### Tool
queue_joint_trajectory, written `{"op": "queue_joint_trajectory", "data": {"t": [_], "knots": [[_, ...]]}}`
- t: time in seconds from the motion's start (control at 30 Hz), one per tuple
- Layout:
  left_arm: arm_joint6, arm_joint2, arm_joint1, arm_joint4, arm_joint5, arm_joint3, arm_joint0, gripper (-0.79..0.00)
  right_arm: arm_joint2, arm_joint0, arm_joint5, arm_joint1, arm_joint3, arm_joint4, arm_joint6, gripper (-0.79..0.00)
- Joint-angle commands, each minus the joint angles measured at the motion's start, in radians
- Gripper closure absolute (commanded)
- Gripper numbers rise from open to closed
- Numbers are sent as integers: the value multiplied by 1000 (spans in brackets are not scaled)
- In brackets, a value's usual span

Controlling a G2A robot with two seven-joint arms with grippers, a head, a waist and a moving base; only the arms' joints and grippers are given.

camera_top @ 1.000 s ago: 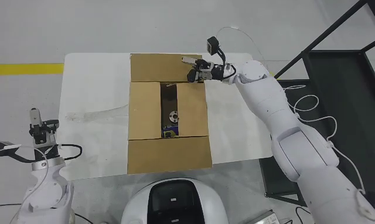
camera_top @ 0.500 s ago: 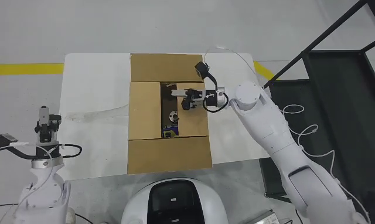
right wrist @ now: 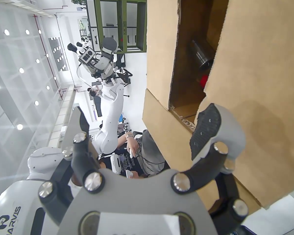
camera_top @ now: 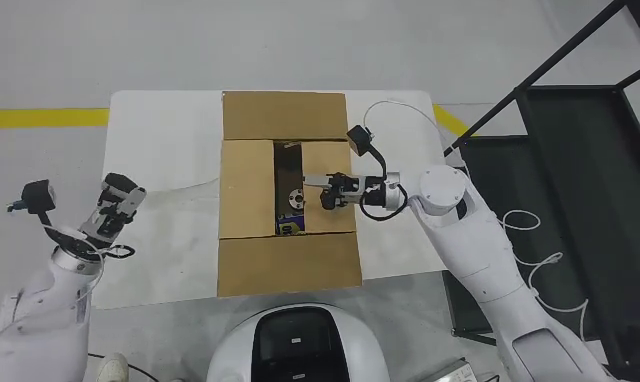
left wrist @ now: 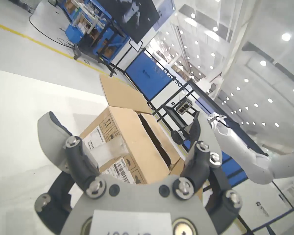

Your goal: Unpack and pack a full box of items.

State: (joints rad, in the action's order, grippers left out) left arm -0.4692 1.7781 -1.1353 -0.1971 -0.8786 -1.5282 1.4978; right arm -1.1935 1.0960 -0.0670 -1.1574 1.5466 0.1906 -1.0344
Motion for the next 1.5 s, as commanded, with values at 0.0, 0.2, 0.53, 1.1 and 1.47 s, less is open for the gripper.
{"op": "queue_joint_trajectory", "data": {"t": [0.0, 0.2, 0.53, 1.1, 1.47], "knots": [[-115, -3, 13, 30, -6, 21, -33, -785, 0, 0, 0, 0, 0, 0, 0, -785], [-317, 0, 40, 165, 17, 63, -77, -785, 0, 0, 0, 0, 0, 0, 0, -785], [-317, 0, 40, 165, 17, 63, -77, -785, 0, 0, 0, 0, 0, 0, 0, -785], [-478, -132, 60, 192, 6, 132, -234, -785, 140, -56, -134, -29, -27, 17, 82, -785], [-648, -363, 144, 442, 176, 240, -431, -785, 239, -101, -117, -55, -68, 27, 113, -785]]}}
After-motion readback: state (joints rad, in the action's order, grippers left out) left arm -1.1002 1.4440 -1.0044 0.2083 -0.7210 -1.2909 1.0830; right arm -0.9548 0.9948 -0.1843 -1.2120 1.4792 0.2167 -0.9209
